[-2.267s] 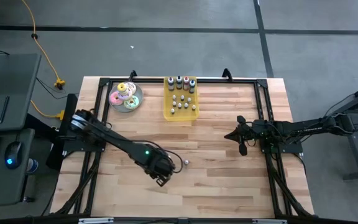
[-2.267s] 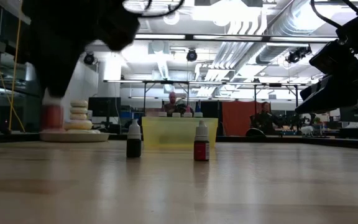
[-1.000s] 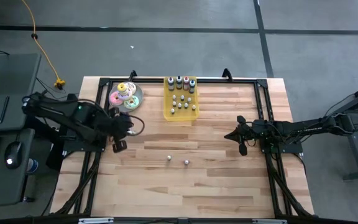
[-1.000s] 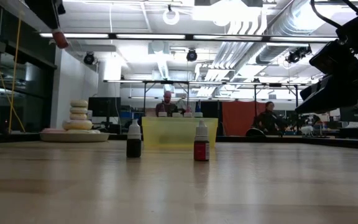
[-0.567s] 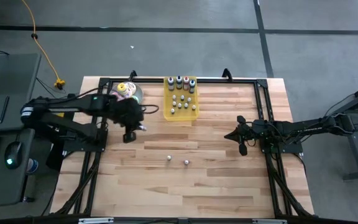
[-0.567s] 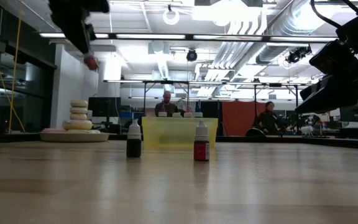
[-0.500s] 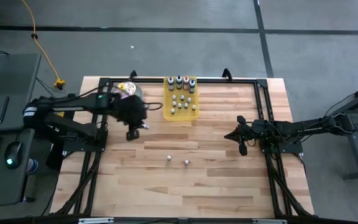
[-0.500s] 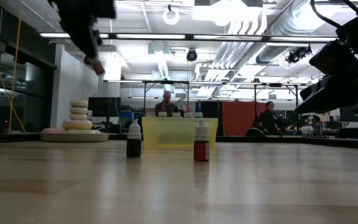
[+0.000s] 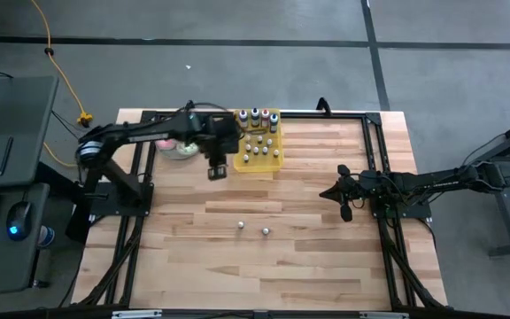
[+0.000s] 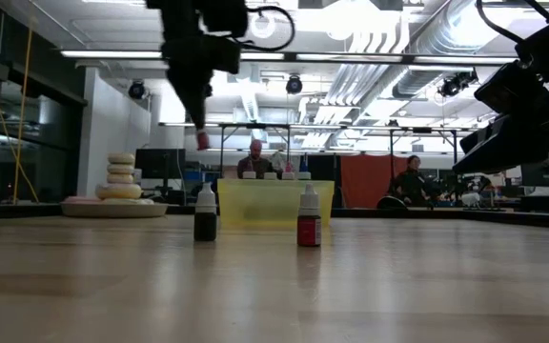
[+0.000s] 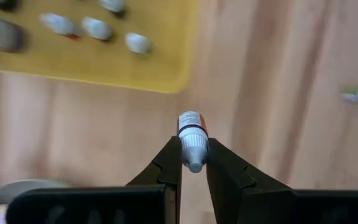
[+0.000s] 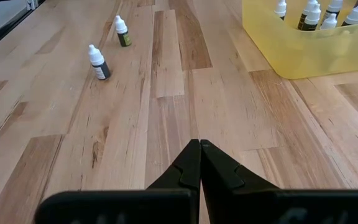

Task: Pick & Place food coloring
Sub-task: Put the small orange food coloring bottle into the yellow bin

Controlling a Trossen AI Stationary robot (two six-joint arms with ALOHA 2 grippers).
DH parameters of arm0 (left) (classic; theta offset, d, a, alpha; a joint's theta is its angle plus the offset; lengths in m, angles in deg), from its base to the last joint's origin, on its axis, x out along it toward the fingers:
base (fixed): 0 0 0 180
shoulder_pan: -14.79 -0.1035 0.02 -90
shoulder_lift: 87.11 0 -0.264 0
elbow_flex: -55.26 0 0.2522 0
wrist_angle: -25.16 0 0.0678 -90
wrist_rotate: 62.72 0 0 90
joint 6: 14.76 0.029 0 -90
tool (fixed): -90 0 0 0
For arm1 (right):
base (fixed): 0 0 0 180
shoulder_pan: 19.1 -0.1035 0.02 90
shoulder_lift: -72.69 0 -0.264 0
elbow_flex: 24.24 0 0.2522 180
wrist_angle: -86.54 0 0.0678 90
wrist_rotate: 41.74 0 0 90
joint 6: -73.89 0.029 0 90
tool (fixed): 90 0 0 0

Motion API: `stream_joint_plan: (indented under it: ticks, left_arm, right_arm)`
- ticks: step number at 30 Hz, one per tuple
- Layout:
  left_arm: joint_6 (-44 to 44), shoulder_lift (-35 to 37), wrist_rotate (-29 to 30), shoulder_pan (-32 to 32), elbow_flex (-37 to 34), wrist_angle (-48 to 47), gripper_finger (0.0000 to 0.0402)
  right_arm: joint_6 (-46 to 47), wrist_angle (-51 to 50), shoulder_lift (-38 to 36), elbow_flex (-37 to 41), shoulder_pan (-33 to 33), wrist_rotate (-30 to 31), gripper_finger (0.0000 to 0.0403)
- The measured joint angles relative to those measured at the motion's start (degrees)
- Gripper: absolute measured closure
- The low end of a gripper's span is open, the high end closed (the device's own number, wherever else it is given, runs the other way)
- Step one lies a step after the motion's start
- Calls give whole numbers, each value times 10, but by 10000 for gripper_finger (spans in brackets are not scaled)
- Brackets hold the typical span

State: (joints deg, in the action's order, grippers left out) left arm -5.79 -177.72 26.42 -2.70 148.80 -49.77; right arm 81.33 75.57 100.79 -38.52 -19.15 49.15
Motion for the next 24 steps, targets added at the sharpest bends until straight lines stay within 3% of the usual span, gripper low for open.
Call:
stream_joint_plan:
  ticks: [7,12,19,24]
  left_arm:
    - [28,-116,35,-30,204,-139,359]
    - [27,-188,38,-37,316,-180,359]
    - [24,-257,40,-39,398,-188,359]
    - [41,-285,27,-35,415,-175,359]
  right_arm:
    - [0,0,0,0,0,0,402]
    - [0,0,0,0,0,0,402]
    - [0,0,0,0,0,0,402]
    - [0,0,0,0,0,0,402]
